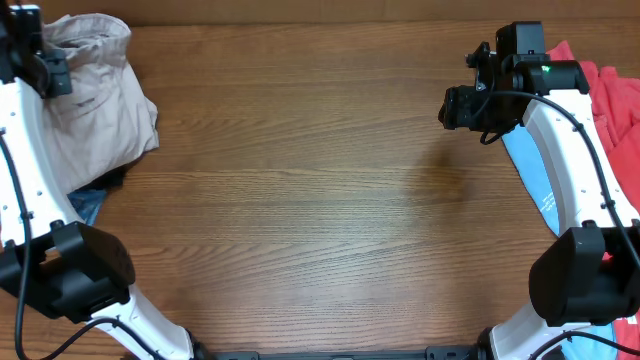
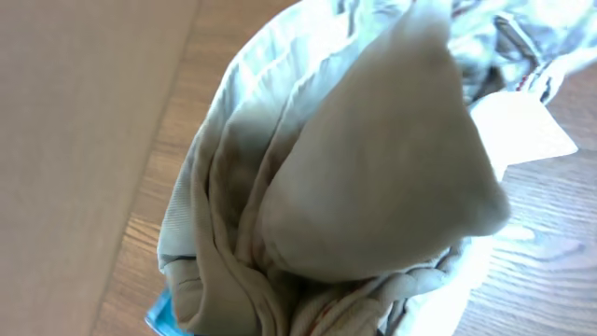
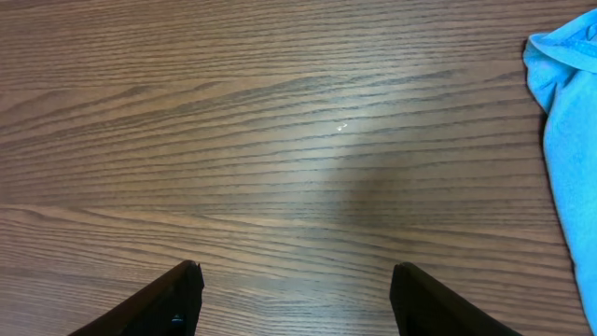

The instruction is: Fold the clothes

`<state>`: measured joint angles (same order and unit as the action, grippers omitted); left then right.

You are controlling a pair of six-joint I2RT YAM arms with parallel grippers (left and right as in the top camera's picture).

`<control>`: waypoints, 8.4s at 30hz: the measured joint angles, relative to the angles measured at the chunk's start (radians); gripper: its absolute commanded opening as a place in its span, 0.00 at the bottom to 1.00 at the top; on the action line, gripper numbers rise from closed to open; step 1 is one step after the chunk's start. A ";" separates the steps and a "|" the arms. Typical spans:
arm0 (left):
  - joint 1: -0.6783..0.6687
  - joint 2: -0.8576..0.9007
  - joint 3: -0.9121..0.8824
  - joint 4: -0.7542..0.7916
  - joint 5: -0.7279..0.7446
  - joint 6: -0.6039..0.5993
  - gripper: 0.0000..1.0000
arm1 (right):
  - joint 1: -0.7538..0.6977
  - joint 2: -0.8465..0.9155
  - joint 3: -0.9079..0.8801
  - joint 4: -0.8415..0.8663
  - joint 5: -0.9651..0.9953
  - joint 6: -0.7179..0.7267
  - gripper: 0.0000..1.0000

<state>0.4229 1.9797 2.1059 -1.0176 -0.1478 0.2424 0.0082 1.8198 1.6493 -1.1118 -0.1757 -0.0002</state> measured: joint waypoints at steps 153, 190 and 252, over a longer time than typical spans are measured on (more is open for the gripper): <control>-0.594 -1.285 -1.120 -0.022 0.232 -0.295 1.00 | 0.000 -1.174 -0.774 0.083 0.107 0.209 1.00; -0.594 -1.170 -1.120 -0.027 0.202 -0.296 1.00 | 0.021 -1.485 -0.945 0.203 0.114 0.208 1.00; -0.525 -1.609 -1.551 0.193 0.174 -0.299 1.00 | 0.117 -1.806 -1.631 1.023 0.128 -0.068 1.00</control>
<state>-0.1017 0.3702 0.5552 -0.8249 0.0257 -0.0566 0.1249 0.0139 0.0181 -0.0887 -0.0479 -0.0681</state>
